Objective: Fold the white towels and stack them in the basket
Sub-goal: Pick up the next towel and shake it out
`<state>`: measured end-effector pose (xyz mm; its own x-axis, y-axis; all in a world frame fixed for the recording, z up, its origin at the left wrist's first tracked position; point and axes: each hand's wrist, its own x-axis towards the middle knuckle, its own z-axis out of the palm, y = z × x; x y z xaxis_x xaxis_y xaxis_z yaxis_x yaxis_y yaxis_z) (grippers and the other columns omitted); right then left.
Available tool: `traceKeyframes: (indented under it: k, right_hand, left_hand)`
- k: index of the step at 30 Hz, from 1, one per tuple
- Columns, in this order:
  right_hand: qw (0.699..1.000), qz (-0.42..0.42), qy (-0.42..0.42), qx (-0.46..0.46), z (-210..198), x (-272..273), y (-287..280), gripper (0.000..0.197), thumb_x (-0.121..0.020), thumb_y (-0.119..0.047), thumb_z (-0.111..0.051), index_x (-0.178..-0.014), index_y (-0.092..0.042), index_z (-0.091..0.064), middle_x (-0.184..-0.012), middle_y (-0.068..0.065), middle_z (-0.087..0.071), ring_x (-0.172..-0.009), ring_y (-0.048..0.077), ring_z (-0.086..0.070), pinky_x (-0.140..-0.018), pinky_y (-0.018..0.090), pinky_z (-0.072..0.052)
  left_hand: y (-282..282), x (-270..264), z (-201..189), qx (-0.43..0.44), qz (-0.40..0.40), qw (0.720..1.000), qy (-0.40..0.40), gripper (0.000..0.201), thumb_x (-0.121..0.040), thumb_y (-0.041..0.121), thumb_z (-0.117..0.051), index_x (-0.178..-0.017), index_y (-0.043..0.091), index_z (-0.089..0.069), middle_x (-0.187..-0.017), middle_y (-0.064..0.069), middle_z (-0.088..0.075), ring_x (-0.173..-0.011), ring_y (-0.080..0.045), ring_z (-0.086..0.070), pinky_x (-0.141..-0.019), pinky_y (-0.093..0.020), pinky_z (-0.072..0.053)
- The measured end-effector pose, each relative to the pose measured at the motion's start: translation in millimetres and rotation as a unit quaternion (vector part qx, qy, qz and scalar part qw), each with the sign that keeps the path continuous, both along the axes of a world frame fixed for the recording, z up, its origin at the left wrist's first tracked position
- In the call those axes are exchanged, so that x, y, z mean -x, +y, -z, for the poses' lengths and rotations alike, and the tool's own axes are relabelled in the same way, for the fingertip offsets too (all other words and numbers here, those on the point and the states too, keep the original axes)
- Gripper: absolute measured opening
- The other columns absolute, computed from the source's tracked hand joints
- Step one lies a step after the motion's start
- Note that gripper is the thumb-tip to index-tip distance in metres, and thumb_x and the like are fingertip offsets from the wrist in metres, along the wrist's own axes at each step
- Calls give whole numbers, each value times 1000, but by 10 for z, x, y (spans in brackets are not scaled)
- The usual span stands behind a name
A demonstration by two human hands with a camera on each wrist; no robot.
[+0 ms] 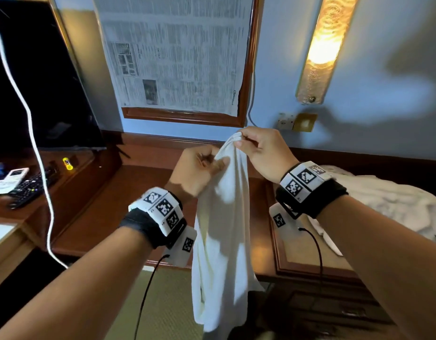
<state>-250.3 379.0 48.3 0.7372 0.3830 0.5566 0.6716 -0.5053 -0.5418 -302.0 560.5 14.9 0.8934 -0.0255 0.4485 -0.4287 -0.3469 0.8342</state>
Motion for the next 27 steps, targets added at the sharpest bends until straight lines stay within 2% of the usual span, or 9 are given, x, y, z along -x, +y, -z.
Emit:
traceKeyframes:
  k: [2,5,9,12,15,18,21,24,27]
  right_hand:
    - [1000,-1,-13,6,-54,7,-30,33,-90,-29,-51,-89,2,-64,-84,19,-65,-81,34,-60,-80,46,-48]
    - [999,8,-30,-19,-135,3,-51,27,-93,-23,-54,-96,-1,-69,-90,14,-70,-87,27,-64,-83,42,-49]
    - [995,4,-40,-95,-248,-12,-42,20,-93,-15,-56,-98,-1,-71,-92,14,-70,-88,26,-64,-80,34,-49]
    - [989,11,-7,-147,-298,-74,-43,20,-92,-17,-55,-97,-3,-69,-93,17,-67,-89,30,-63,-80,36,-49]
    - [986,14,40,-160,-271,-101,-73,18,-89,-18,-54,-93,-7,-67,-90,13,-65,-86,18,-58,-79,31,-43]
    - [994,38,65,-85,-190,-46,-94,10,-92,-11,-59,-85,-13,-67,-85,-2,-61,-81,10,-54,-77,24,-40]
    - [994,-35,90,55,-118,99,-20,23,-90,-4,-65,-74,-20,-65,-93,-3,-61,-87,5,-56,-84,20,-39]
    - [951,-99,114,268,133,238,194,11,-88,-9,-68,-88,-17,-75,-108,0,-59,-103,10,-53,-93,20,-37]
    - [960,-49,120,249,473,335,385,16,-85,-10,-67,-97,-15,-76,-103,4,-65,-94,14,-56,-91,32,-47]
  left_hand:
    - [-48,62,192,18,-17,1000,2,19,-95,15,-68,-76,15,-68,-60,13,-57,-52,-2,-44,-53,-18,-36]
    - [-74,132,458,15,-41,999,19,13,-97,17,-66,-86,11,-71,-58,13,-55,-47,-1,-39,-49,-17,-34]
    - [11,163,873,-83,-99,990,53,21,-95,34,-62,-80,19,-65,-57,13,-56,-52,-4,-45,-53,-24,-37]
    - [71,181,1163,-154,-106,966,177,40,-94,47,-54,-71,14,-60,-62,4,-60,-64,-20,-56,-59,-32,-41]
    - [167,178,1230,-147,-112,953,239,46,-98,43,-55,-68,9,-56,-67,-2,-63,-70,-23,-59,-62,-32,-42]
    - [267,114,1023,-130,-117,963,205,42,-98,35,-58,-67,6,-58,-68,-6,-66,-74,-25,-62,-64,-33,-44]
    - [328,28,682,-156,-108,969,161,43,-96,34,-61,-59,12,-58,-52,4,-53,-62,-20,-55,-55,-30,-36]
    - [316,-36,343,-202,-80,968,122,41,-92,31,-64,-54,16,-59,-44,7,-45,-53,-14,-46,-51,-26,-34]
    - [289,-31,93,-217,-56,972,66,28,-90,28,-65,-64,18,-67,-54,7,-58,-56,-13,-52,-55,-24,-39]
